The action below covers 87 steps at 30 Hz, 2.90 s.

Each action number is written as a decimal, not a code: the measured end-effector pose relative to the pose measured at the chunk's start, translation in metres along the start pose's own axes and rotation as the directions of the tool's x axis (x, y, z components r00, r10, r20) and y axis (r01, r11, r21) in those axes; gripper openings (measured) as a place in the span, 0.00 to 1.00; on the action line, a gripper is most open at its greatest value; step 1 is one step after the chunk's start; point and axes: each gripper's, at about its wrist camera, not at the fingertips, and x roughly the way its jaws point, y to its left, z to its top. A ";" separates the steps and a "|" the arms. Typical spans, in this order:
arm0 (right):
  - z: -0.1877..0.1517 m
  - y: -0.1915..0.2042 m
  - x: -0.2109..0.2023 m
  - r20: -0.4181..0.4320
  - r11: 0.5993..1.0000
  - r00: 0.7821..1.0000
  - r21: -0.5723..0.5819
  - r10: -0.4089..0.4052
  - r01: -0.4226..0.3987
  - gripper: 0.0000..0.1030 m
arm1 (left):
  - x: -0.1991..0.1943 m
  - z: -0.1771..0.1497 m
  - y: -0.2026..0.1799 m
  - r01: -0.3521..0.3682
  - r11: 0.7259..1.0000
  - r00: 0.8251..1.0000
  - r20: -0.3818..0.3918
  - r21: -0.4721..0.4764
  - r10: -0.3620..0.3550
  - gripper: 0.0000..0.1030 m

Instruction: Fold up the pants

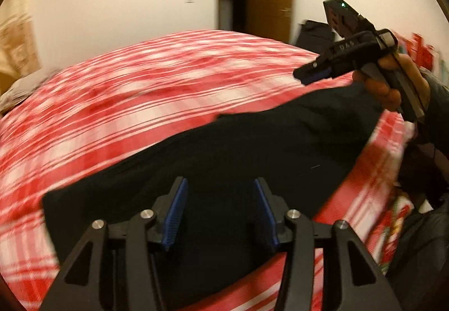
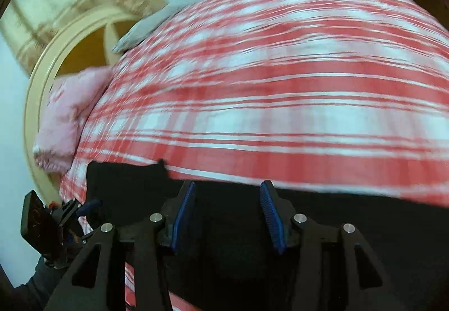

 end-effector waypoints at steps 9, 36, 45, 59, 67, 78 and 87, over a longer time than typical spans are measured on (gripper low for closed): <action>-0.051 -0.115 -0.138 0.163 0.950 0.952 0.220 -0.258 0.220 0.49 | 0.040 0.049 -0.093 0.204 0.955 0.979 -0.065 0.214 -0.195 0.48; -0.129 -0.237 -0.216 0.329 0.846 0.873 0.510 -0.360 0.156 0.49 | 0.106 0.063 -0.192 0.262 0.901 0.955 -0.229 0.347 -0.189 0.07; -0.094 -0.270 -0.227 0.357 0.809 0.875 0.584 -0.328 0.065 0.17 | 0.097 0.070 -0.182 0.290 0.916 0.950 -0.200 0.279 -0.240 0.04; -0.004 -0.222 -0.255 0.513 0.964 0.844 0.266 -0.156 0.016 0.04 | 0.086 0.096 -0.134 0.302 0.947 0.951 -0.103 0.109 -0.292 0.04; -0.089 -0.287 -0.227 0.335 0.912 0.919 0.407 -0.209 0.059 0.04 | 0.086 0.066 -0.159 0.366 0.909 0.926 -0.176 0.199 -0.334 0.04; -0.108 -0.282 -0.223 0.357 0.918 0.918 0.395 -0.173 0.020 0.04 | 0.081 0.066 -0.160 0.360 0.903 0.927 -0.197 0.233 -0.319 0.04; -0.128 -0.309 -0.226 0.371 0.860 0.907 0.510 -0.198 -0.021 0.11 | 0.096 0.052 -0.158 0.360 0.907 0.921 -0.235 0.219 -0.310 0.04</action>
